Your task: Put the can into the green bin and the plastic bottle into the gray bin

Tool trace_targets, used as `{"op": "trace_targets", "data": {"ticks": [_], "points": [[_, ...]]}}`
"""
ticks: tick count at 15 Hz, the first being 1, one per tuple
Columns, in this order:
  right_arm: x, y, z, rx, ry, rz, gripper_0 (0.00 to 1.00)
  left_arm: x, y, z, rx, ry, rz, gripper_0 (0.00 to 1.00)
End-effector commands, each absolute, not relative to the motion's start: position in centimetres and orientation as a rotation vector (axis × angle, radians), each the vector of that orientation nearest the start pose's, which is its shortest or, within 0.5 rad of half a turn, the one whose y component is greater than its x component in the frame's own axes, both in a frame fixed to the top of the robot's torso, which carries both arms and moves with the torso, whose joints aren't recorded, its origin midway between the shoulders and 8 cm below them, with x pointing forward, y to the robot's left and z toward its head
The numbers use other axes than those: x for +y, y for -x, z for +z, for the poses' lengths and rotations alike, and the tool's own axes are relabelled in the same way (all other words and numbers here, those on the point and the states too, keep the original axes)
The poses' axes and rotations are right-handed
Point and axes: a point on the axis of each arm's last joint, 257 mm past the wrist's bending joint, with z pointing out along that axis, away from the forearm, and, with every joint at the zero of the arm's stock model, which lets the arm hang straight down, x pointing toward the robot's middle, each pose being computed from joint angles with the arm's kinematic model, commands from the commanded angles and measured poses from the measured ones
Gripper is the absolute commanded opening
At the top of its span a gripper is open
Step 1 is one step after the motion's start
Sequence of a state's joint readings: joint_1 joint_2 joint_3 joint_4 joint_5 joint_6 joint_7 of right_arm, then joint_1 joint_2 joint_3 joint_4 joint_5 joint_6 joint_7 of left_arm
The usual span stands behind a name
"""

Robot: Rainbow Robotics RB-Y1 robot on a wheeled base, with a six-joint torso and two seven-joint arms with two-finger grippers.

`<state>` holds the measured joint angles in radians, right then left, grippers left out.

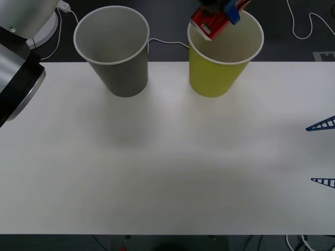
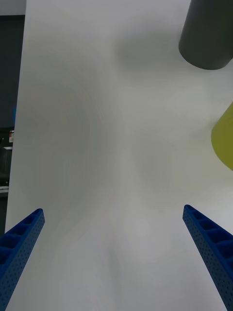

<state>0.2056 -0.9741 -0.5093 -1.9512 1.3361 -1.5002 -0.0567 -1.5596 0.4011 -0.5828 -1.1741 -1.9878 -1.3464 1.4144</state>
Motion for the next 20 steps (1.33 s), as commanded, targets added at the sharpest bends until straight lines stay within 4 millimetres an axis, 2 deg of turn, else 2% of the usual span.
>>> {"op": "trace_targets", "data": {"ticks": [1,4,8,12,13,14,16,20], "points": [[-31.9,-32.0,-13.8,1.563,1.680,0.227,1.00,-13.2,-55.7,6.2,1.943,-1.235,-0.249,0.00],[-31.9,-32.0,-13.8,1.563,1.680,0.227,1.00,-14.5,-57.3,6.3,1.948,-1.194,-0.207,0.00],[-31.9,-32.0,-13.8,1.563,1.680,0.227,1.00,-14.9,-58.8,6.0,1.960,-1.122,-0.235,0.00],[-31.9,-32.0,-13.8,1.563,1.680,0.227,1.00,-15.2,-59.0,5.9,1.956,-1.116,-0.247,0.00],[-31.9,-32.0,-13.8,1.563,1.680,0.227,1.00,-15.1,-59.0,5.9,1.955,-1.114,-0.245,0.10],[-31.9,-32.0,-13.8,1.563,1.680,0.227,1.00,-15.2,-59.0,6.0,1.951,-1.117,-0.246,0.36],[-31.9,-32.0,-13.8,1.563,1.680,0.227,1.00,-15.2,-59.1,6.1,1.947,-1.114,-0.247,1.00],[-31.9,-32.0,-13.8,1.563,1.680,0.227,1.00,-15.3,-58.9,6.3,1.948,-1.114,-0.262,1.00]]}}
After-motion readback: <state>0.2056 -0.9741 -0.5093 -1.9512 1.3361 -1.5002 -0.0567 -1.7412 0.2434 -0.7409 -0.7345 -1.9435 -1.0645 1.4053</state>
